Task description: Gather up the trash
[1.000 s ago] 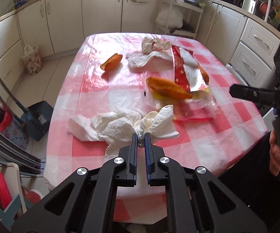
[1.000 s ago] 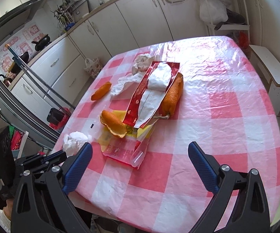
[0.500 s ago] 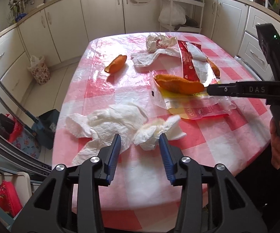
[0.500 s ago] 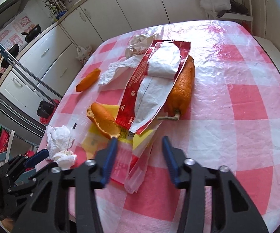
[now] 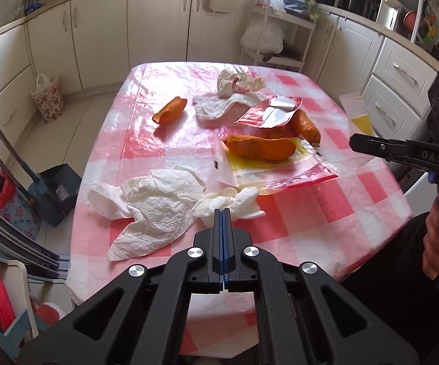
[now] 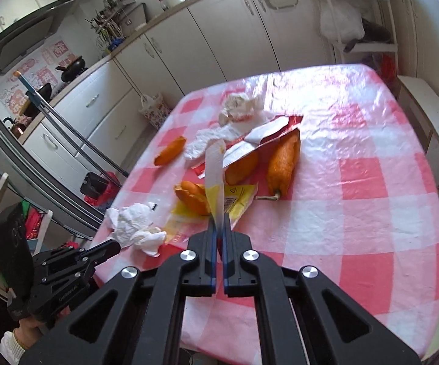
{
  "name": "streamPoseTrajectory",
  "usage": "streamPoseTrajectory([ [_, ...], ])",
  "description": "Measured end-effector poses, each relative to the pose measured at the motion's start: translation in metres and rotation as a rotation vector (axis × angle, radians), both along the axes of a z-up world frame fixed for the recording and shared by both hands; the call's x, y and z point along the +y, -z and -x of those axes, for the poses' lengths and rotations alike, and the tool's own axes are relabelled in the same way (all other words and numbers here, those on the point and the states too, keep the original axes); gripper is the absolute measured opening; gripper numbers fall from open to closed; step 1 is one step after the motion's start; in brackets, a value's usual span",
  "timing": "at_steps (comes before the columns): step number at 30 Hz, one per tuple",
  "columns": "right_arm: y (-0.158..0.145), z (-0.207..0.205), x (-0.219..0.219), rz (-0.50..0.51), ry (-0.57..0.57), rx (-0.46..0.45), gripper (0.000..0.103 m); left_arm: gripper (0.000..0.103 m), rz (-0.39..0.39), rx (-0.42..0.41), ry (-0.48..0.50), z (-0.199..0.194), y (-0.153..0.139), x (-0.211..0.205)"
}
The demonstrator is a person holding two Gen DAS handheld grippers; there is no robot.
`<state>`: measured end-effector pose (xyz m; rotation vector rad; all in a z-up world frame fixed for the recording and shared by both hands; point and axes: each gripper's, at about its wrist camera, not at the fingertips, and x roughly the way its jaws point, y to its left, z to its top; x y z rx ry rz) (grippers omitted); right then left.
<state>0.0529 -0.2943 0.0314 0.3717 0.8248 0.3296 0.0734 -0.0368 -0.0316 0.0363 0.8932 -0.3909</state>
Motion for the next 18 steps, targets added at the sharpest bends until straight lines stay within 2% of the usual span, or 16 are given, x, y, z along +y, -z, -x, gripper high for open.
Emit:
streamPoseTrajectory([
  [5, -0.016, 0.005, -0.008, -0.022, 0.004, -0.029, 0.003, 0.001, 0.035, -0.016, -0.008, 0.005, -0.014, 0.007],
  [10, -0.048, 0.011, -0.016, -0.020, 0.017, -0.103, 0.003, 0.001, 0.068, -0.035, 0.007, 0.009, -0.031, 0.007],
  [18, -0.099, 0.033, -0.064, -0.026, 0.090, -0.217, 0.003, 0.001, 0.134, -0.059, 0.034, 0.008, -0.058, -0.001],
])
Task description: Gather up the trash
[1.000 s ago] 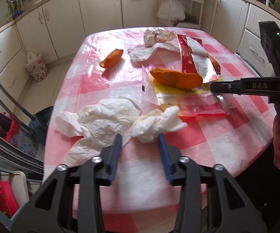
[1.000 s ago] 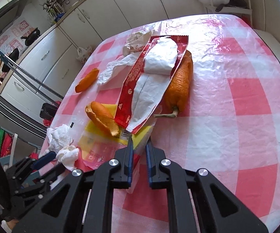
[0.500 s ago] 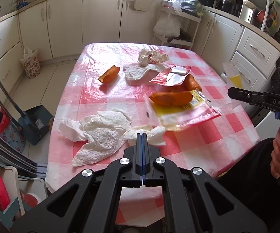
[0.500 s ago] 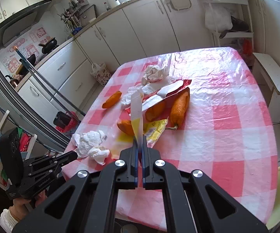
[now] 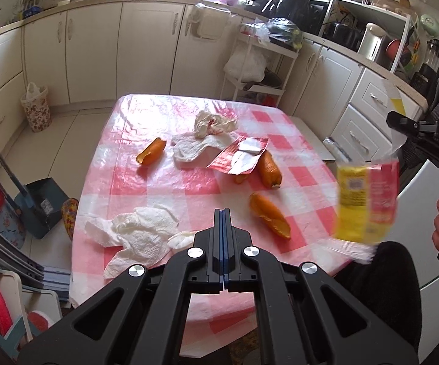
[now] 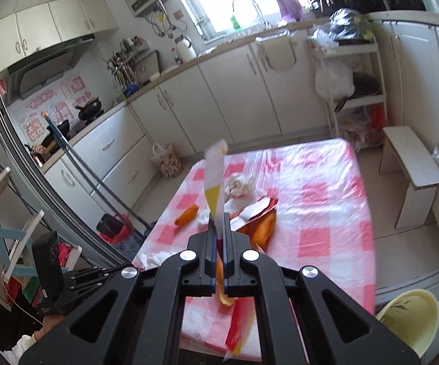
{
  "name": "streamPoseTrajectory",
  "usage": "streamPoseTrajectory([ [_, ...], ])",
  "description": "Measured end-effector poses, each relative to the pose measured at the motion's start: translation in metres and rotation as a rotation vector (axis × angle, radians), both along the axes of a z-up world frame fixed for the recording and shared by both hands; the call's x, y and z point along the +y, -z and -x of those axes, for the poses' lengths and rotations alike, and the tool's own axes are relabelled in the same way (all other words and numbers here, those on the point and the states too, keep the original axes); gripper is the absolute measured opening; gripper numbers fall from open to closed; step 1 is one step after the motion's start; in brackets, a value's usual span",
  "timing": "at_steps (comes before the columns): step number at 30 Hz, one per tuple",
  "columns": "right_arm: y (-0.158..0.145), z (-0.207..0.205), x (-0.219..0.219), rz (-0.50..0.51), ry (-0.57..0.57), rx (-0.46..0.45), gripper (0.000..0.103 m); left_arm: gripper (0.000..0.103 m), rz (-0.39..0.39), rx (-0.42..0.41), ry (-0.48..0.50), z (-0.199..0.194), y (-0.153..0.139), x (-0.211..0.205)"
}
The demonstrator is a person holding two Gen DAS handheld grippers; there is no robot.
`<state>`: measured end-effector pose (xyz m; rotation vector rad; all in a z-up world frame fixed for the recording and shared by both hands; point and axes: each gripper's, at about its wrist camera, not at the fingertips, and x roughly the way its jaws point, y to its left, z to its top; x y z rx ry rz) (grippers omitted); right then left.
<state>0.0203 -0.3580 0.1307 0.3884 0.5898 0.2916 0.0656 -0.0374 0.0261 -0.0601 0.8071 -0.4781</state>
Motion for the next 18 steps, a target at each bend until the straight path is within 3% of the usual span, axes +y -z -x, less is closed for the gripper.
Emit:
streamPoseTrajectory([
  [4, -0.011, 0.018, -0.027, 0.012, 0.050, -0.035, 0.003, 0.001, -0.033, -0.015, 0.018, 0.002, -0.008, -0.004],
  [6, -0.012, 0.029, -0.041, 0.015, 0.081, -0.042, 0.003, 0.002, -0.106, -0.009, 0.028, 0.000, 0.001, -0.008],
  [8, -0.011, 0.039, -0.059, 0.010, 0.118, -0.042, 0.004, 0.019, -0.204, 0.011, 0.065, -0.004, 0.019, -0.013],
  [9, -0.009, 0.044, -0.068, 0.005, 0.135, -0.038, 0.003, 0.042, -0.237, 0.011, 0.066, -0.006, 0.028, -0.012],
  [10, -0.008, 0.049, -0.076, 0.001, 0.151, -0.034, 0.003, 0.056, -0.286, 0.003, 0.058, -0.008, 0.038, -0.013],
  [13, 0.001, 0.063, -0.102, -0.003, 0.214, -0.012, 0.004, 0.063, -0.353, 0.028, 0.052, -0.019, 0.061, -0.014],
  [18, 0.024, 0.079, -0.138, -0.025, 0.314, 0.040, 0.004, 0.064, -0.385, 0.074, 0.038, -0.037, 0.086, -0.025],
])
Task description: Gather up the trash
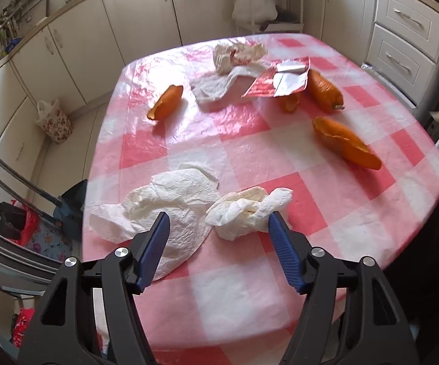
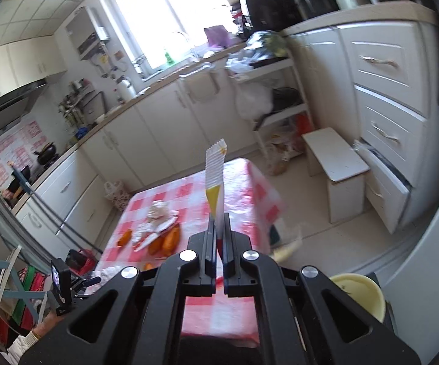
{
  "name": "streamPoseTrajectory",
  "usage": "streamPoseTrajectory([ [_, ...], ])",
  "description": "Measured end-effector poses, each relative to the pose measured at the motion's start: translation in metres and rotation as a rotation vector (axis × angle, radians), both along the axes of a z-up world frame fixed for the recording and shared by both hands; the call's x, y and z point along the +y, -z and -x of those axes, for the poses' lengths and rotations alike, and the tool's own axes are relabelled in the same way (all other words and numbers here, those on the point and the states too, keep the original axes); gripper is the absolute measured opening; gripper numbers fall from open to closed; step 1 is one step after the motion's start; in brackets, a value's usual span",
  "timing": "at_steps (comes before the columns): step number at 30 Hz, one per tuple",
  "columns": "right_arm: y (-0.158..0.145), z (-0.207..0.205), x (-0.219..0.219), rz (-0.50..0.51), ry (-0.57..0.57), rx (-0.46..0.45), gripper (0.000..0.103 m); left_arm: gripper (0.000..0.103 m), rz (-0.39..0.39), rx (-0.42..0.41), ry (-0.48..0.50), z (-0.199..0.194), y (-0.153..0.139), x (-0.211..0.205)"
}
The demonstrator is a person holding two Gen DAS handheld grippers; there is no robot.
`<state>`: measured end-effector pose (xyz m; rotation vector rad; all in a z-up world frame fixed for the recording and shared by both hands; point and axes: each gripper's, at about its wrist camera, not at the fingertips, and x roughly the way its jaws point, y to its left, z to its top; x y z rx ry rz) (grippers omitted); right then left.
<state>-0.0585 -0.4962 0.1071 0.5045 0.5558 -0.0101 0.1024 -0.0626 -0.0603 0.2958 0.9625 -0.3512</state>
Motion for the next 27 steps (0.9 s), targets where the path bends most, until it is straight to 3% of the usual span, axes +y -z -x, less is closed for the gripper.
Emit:
streamPoseTrajectory([
  [2, 0.012, 0.004, -0.012, -0.010, 0.031, 0.025, 0.004, 0.051, 0.051, 0.036, -0.021, -0.007, 0.006, -0.001],
  [4, 0.030, 0.004, -0.021, -0.020, 0.054, 0.061, 0.003, 0.021, 0.075, 0.042, -0.057, -0.012, 0.005, 0.000],
  [5, 0.038, 0.005, -0.026, -0.026, 0.062, 0.078, 0.003, 0.019, 0.109, 0.064, -0.060, -0.014, 0.004, 0.002],
  [9, 0.075, 0.003, -0.037, -0.052, 0.089, 0.143, 0.003, 0.016, 0.174, 0.058, -0.043, -0.006, -0.013, -0.006],
  [14, 0.117, 0.006, -0.050, -0.086, 0.118, 0.212, 0.004, 0.016, 0.266, 0.056, 0.066, 0.013, -0.051, -0.046],
  [20, 0.158, 0.006, -0.060, -0.131, 0.131, 0.284, 0.004, 0.016, 0.311, 0.056, 0.269, 0.047, -0.090, -0.134],
  [25, 0.189, 0.004, -0.065, -0.165, 0.121, 0.351, 0.005, 0.016, 0.338, 0.121, 0.422, 0.069, -0.099, -0.222],
  [26, 0.196, 0.004, -0.066, -0.172, 0.120, 0.375, 0.019, 0.016, 0.331, 0.129, 0.447, 0.075, -0.100, -0.238],
  [27, 0.202, 0.005, -0.068, -0.176, 0.125, 0.396, 0.048, 0.016, 0.320, 0.138, 0.474, 0.080, -0.099, -0.254],
])
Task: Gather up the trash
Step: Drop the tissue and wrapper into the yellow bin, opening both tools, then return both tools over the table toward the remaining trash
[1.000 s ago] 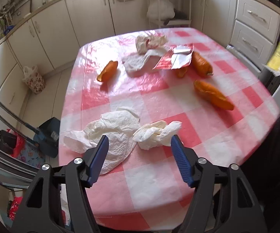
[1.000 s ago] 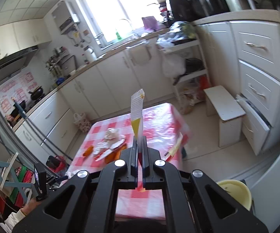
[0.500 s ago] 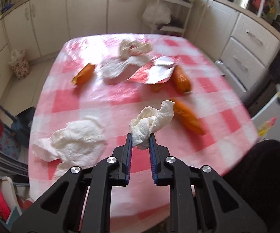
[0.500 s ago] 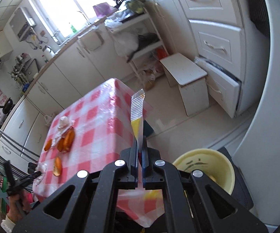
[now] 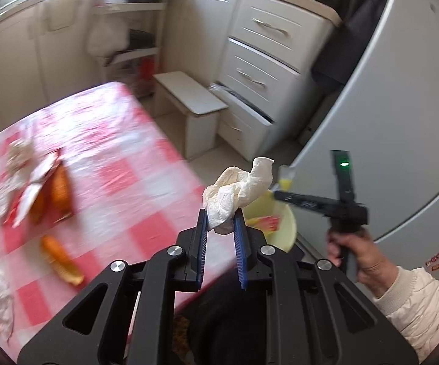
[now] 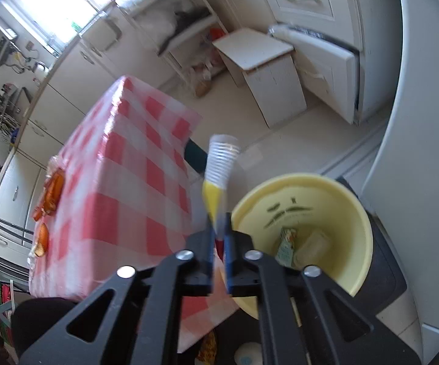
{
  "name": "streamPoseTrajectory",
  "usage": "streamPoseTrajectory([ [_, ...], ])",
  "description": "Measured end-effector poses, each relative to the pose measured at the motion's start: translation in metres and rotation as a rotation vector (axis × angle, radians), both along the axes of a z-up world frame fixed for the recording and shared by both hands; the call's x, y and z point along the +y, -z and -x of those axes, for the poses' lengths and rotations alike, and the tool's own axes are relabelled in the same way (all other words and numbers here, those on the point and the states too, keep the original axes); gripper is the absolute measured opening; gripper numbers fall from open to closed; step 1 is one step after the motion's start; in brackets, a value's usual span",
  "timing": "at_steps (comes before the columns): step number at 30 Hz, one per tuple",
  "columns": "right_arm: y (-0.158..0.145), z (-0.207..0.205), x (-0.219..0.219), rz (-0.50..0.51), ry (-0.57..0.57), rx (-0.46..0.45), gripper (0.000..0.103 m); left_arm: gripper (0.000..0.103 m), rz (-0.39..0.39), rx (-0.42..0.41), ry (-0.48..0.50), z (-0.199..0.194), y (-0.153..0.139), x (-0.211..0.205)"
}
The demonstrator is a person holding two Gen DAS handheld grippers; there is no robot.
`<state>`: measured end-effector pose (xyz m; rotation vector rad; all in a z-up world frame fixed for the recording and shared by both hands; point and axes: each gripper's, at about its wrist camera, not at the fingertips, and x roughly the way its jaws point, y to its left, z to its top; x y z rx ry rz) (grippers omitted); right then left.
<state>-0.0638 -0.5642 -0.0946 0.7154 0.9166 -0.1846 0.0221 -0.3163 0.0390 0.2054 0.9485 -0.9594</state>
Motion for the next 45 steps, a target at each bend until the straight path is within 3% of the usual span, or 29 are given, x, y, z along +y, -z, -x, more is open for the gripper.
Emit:
streamPoseTrajectory([
  [2, 0.004, 0.007, -0.002, 0.015, 0.017, 0.017, 0.066, 0.016, -0.034, 0.009, 0.055, 0.006, 0.006, -0.036],
  [7, -0.008, 0.040, -0.009, 0.085, 0.070, 0.018, 0.071, 0.017, -0.145, 0.084, 0.158, 0.005, 0.039, -0.114],
  [11, -0.024, 0.076, -0.016, 0.107, 0.121, -0.020, 0.077, 0.019, -0.292, 0.138, 0.243, 0.008, 0.075, -0.168],
  [12, -0.026, 0.081, -0.016, 0.107, 0.125, -0.025, 0.077, 0.023, -0.319, 0.145, 0.259, 0.010, 0.080, -0.177],
  [15, -0.037, 0.093, -0.017, 0.106, 0.148, -0.051, 0.077, 0.057, -0.370, 0.078, 0.265, 0.015, 0.084, -0.196],
  [20, -0.059, 0.092, -0.011, 0.101, 0.154, -0.118, 0.077, 0.066, -0.365, -0.034, 0.207, 0.022, 0.073, -0.195],
  [23, -0.081, 0.088, 0.003, 0.121, 0.139, -0.188, 0.077, 0.067, -0.289, -0.133, 0.106, 0.025, 0.044, -0.162],
  [25, -0.097, 0.087, 0.016, 0.152, 0.128, -0.241, 0.079, 0.078, -0.228, -0.184, 0.023, 0.023, 0.026, -0.131],
  [29, -0.126, 0.074, 0.054, 0.222, 0.075, -0.334, 0.083, 0.086, -0.154, -0.261, -0.184, 0.019, -0.009, -0.046],
  [36, -0.168, 0.033, 0.148, 0.278, -0.124, -0.454, 0.089, 0.090, -0.094, -0.286, -0.503, 0.009, -0.041, 0.105],
  [41, -0.174, 0.012, 0.213, 0.298, -0.268, -0.492, 0.090, 0.092, -0.057, -0.273, -0.634, 0.009, -0.041, 0.182],
  [45, -0.165, 0.000, 0.256, 0.340, -0.354, -0.469, 0.091, 0.093, -0.038, -0.260, -0.685, 0.010, -0.037, 0.223],
])
